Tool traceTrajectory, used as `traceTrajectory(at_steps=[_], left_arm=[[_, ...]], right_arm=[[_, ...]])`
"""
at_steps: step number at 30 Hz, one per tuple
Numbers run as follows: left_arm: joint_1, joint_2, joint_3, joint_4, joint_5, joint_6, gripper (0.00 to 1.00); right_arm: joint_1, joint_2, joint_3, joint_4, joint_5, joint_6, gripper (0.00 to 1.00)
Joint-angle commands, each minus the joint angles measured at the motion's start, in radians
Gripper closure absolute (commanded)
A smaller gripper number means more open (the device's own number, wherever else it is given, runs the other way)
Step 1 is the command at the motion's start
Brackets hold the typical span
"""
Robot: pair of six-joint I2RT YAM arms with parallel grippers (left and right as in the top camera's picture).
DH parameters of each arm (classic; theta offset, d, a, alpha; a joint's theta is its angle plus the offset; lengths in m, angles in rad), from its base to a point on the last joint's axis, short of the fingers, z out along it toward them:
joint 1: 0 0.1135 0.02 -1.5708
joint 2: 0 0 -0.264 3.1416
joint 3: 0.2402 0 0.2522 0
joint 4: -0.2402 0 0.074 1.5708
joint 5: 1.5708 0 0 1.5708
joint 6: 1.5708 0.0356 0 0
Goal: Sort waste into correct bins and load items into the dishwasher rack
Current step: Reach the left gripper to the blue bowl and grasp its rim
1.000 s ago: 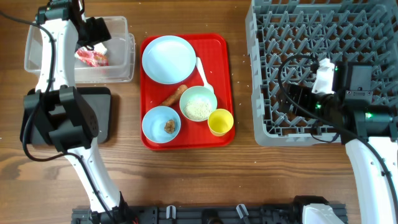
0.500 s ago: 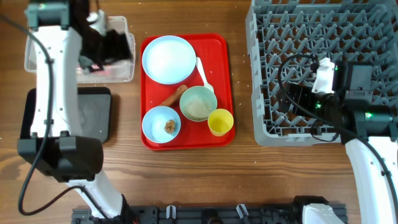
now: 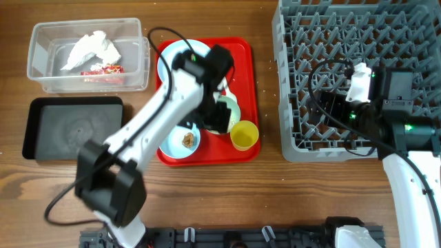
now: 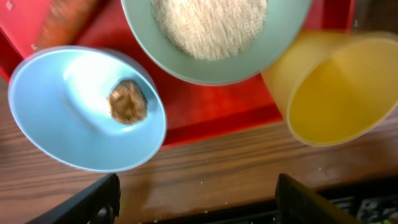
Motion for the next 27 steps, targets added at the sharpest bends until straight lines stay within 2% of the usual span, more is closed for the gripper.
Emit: traceTrajectory(at_steps=[1,2,4,7,10,21,26,27], left_arm=[[-0.013,-0.169,-0.174,0.122,-0.039,-0.013,0.17],[-0.013,-0.183,-0.217,0.159,-0.039,0.009,0.18],[-0.011,-0.192,-0.327,0.261,-0.039,0.033,0.26],[0.001,-0.191,-0.459,0.403,-0.038,0.032,0.43],[0.014,-0.191,-0.543,0.486,-0.039,0.032,0.49],[0.017,-0.190,-0.632,0.592,-0.043,0.032,0.74],[0.017,-0.163,-0.632,0.591,-0.110,0.024,0.96],[0.017,-0.162,-0.632,0.591,-0.110,0.025,0.96]], right_arm=[[-0.002,0.006,0.007,0.002,-0.016,0.011,0.00],[-0.002,0.006,0.007,-0.001,-0.017,0.013,0.00],[-0.002,0.006,0.007,-0.006,-0.017,0.014,0.00],[-0.002,0.006,0.007,-0.018,-0.016,0.013,0.00],[-0.002,0.006,0.007,-0.029,-0.016,0.012,0.00],[-0.002,0.006,0.007,-0.017,-0.017,0.043,0.00],[-0.002,0.006,0.007,-0.018,-0.016,0.043,0.00],[-0.002,0.006,0.007,-0.021,-0.016,0.039,0.00]])
